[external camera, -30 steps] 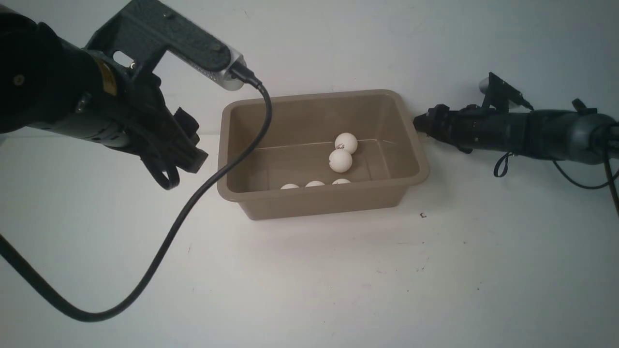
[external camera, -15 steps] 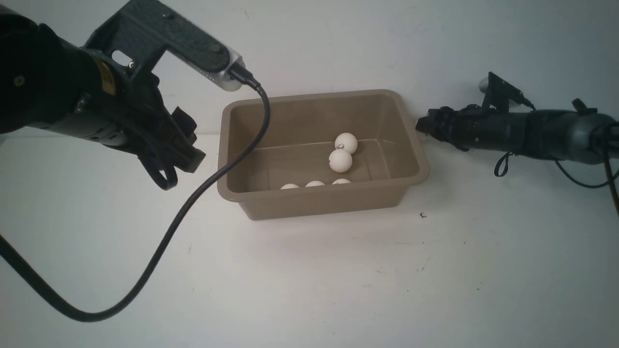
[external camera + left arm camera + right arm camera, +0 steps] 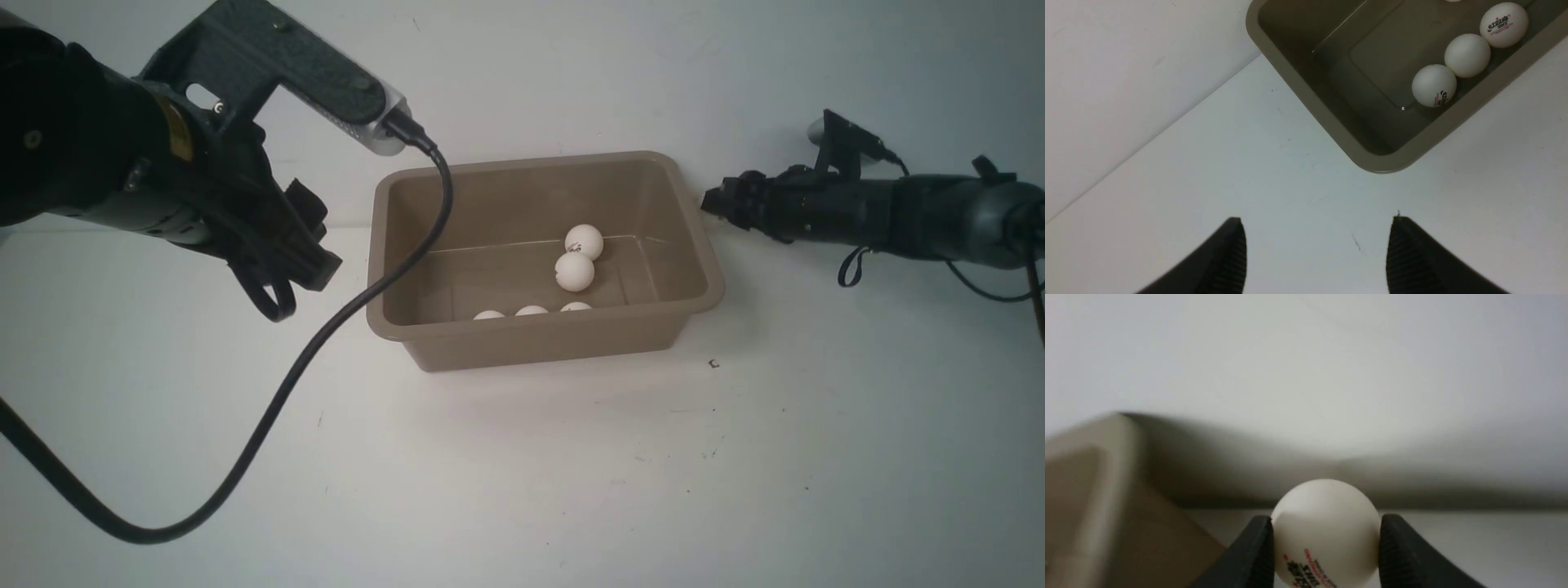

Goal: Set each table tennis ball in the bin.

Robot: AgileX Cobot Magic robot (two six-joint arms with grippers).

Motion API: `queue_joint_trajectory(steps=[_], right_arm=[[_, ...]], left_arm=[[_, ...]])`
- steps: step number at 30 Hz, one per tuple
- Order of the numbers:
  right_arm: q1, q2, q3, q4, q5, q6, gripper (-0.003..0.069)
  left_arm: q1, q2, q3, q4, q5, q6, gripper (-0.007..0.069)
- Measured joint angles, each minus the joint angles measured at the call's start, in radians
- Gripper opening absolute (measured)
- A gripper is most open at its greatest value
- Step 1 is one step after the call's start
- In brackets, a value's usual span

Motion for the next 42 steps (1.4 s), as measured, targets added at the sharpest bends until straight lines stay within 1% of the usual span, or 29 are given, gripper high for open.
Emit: queue_joint_trajectory(steps=[2,4,7,10,12,16,19,21,23,27,29,32,33,35,37,39,42], right_arm=[[0.000,-0.044,0.000,-0.052,0.010,0.005,0.0304],[0.000,-0.062,0.000,-0.075,0.012,0.015,0.0304],[0.000,-0.124,0.000,-0.162,0.020,0.061,0.0304],[0.000,-0.168,0.000,-0.213,0.051,0.085,0.0304],[0.000,-0.188,0.000,-0.225,0.110,0.091,0.0304],[0.009,-0.206,0.000,-0.244,0.281,0.093,0.0304],[0.034,-0.206,0.000,-0.312,0.349,0.115,0.0304],[0.045,-0.206,0.000,-0.345,0.355,0.125,0.0304],[0.062,-0.206,0.000,-0.416,0.358,0.136,0.0304],[0.064,-0.206,0.000,-0.458,0.362,0.149,0.0307],[0.064,-0.206,0.000,-0.463,0.362,0.158,0.0357],[0.060,-0.208,-0.006,-0.466,0.362,0.154,0.0479],[0.059,-0.208,-0.007,-0.467,0.362,0.152,0.0486],[0.051,-0.220,-0.028,-0.474,0.351,0.146,0.0538],[0.042,-0.238,-0.045,-0.480,0.342,0.146,0.0554],[0.023,-0.279,-0.069,-0.511,0.323,0.147,0.0560],[-0.005,-0.364,-0.085,-0.607,0.286,0.152,0.0561]], left_arm=[[0.000,0.000,0.000,0.002,0.000,0.000,0.0415],[0.000,0.000,0.000,0.002,0.000,0.000,0.0415],[0.000,0.000,0.000,0.002,0.000,0.000,0.0415],[0.000,0.000,0.000,0.002,0.000,0.000,0.0415],[0.000,0.000,0.000,0.002,0.000,0.000,0.0415],[0.000,0.000,0.000,0.002,0.000,0.000,0.0415],[0.000,0.000,0.000,0.002,0.000,0.000,0.0415],[0.000,0.000,0.000,0.002,0.000,0.000,0.0415],[0.000,0.000,0.000,0.002,0.000,0.000,0.0415],[0.000,0.000,0.000,0.003,0.000,0.000,0.0415],[0.000,0.000,0.000,0.003,0.000,0.000,0.0415],[0.000,0.000,0.000,0.003,0.000,0.000,0.0415],[0.000,0.000,0.000,0.003,0.000,0.000,0.0415],[0.000,0.000,0.000,0.005,0.000,0.000,0.0415],[0.000,0.000,0.000,0.005,0.000,0.000,0.0415],[0.000,0.000,0.000,0.005,0.000,0.000,0.0415],[0.000,0.000,0.000,0.005,0.000,0.000,0.0415]])
